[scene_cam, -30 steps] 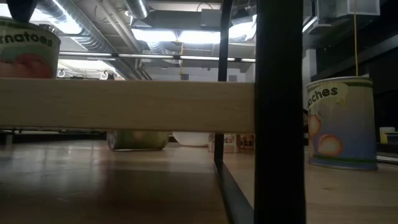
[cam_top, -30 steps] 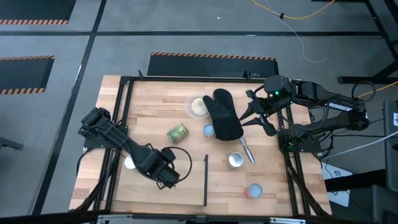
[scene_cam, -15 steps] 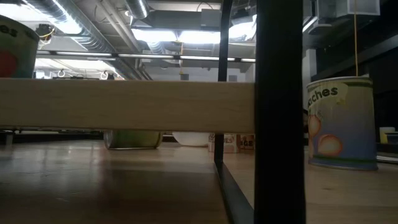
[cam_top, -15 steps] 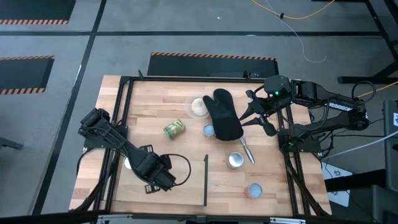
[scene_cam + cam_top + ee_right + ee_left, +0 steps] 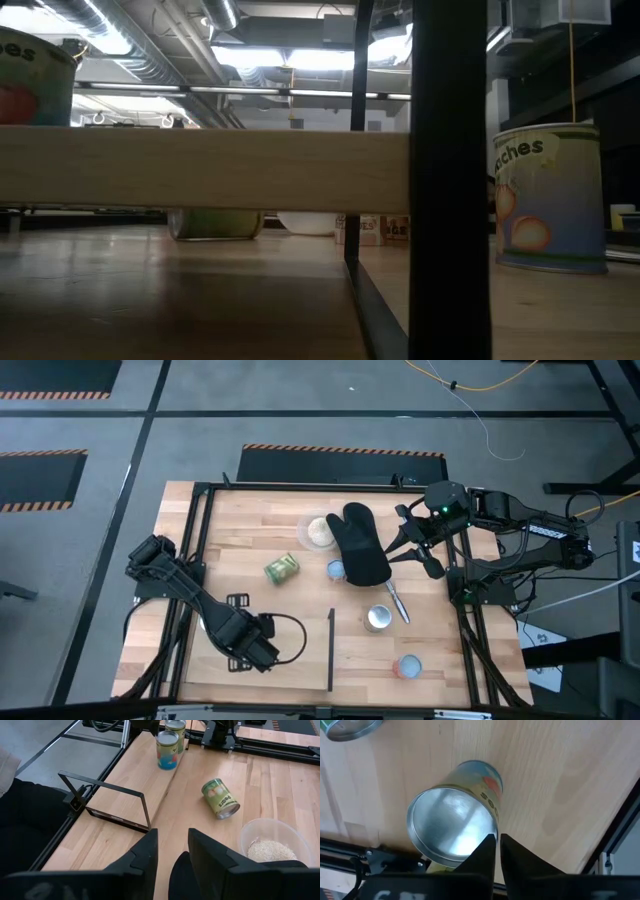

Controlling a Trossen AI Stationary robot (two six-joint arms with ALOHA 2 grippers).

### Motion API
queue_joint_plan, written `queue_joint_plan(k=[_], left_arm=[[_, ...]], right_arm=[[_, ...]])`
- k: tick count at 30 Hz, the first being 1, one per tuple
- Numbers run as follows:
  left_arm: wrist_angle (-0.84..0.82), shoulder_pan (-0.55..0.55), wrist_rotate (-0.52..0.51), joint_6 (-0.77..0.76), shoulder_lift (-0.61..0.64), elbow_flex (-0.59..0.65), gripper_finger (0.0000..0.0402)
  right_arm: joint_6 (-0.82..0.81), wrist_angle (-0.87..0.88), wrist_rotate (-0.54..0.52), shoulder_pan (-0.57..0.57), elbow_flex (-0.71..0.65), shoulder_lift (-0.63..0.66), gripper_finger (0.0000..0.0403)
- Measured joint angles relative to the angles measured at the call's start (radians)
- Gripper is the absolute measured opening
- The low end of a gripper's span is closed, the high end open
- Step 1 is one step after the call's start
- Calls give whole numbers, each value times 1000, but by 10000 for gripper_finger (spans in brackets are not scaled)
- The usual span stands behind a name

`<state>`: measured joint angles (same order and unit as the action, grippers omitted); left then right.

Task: Pick and place cans onto a shelf
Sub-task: Put the blue canned tomato on the shelf, then move the black oven mitt to the top right

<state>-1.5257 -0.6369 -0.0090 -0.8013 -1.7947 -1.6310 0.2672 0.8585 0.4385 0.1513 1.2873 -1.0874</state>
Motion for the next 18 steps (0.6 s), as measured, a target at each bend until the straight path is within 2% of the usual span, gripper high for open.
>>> queue_joint_plan(k=[10,18], left_arm=[[0,0,0,-1,0,0,64],[-2,1,-5,-12,8,-2,69]], right_arm=[[0,0,0,0,0,0,112],[1,0,0,0,0,0,112]])
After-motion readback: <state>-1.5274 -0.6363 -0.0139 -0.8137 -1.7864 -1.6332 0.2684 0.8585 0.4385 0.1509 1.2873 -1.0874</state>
